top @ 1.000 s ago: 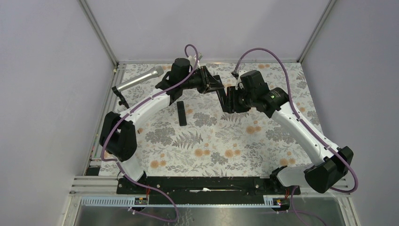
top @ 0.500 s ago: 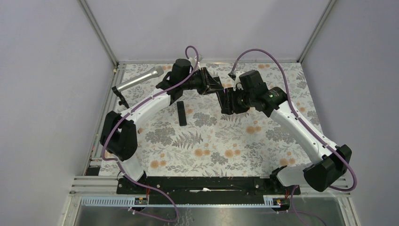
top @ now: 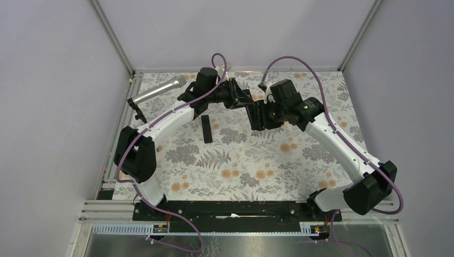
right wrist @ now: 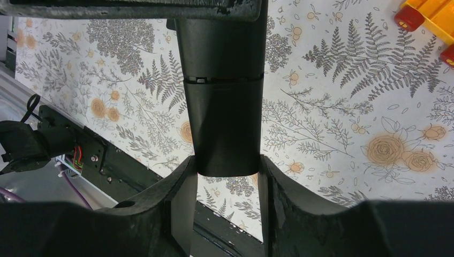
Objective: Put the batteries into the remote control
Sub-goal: Load the battery cover into the remote control.
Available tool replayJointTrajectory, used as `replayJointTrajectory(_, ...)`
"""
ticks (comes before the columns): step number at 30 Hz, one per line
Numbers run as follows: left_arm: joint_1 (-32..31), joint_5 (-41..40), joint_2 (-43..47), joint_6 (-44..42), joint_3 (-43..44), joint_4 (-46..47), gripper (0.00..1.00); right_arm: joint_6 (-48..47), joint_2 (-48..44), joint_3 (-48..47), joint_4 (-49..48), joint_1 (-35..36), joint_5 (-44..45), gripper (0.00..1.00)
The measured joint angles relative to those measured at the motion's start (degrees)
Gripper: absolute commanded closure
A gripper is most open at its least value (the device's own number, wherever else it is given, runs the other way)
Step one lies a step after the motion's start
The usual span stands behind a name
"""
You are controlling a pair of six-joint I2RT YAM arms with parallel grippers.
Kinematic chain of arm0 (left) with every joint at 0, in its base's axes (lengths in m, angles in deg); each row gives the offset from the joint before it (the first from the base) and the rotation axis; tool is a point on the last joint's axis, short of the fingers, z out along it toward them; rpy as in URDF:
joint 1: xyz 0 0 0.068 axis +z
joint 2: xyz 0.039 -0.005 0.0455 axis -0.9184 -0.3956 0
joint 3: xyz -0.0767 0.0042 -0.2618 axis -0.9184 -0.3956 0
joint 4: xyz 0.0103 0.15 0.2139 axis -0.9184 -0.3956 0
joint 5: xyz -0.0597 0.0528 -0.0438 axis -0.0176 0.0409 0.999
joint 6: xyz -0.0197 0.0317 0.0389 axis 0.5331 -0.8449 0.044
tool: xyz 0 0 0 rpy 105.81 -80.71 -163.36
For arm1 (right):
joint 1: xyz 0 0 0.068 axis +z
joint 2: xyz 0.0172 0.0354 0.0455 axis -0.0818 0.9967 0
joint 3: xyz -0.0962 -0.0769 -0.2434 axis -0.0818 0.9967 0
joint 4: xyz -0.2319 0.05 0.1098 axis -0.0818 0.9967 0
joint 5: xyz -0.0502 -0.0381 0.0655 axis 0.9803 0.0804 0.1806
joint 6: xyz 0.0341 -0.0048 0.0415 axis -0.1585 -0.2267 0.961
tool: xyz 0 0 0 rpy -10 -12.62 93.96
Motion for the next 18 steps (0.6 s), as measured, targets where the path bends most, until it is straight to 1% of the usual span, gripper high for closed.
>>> replayJointTrajectory(9, 0.0, 0.2, 0.0, -0.7, 0.0, -0.1, 1.00, 0.1, 1.0, -0.5, 0.4, 0.0, -0.6, 0.72)
replayJointTrajectory(18, 0.0, -0.4, 0.0, -0.3, 0.0, -0.1, 1.00, 0.7, 3.0, -2.0, 1.5, 0.0, -0.3, 0.68)
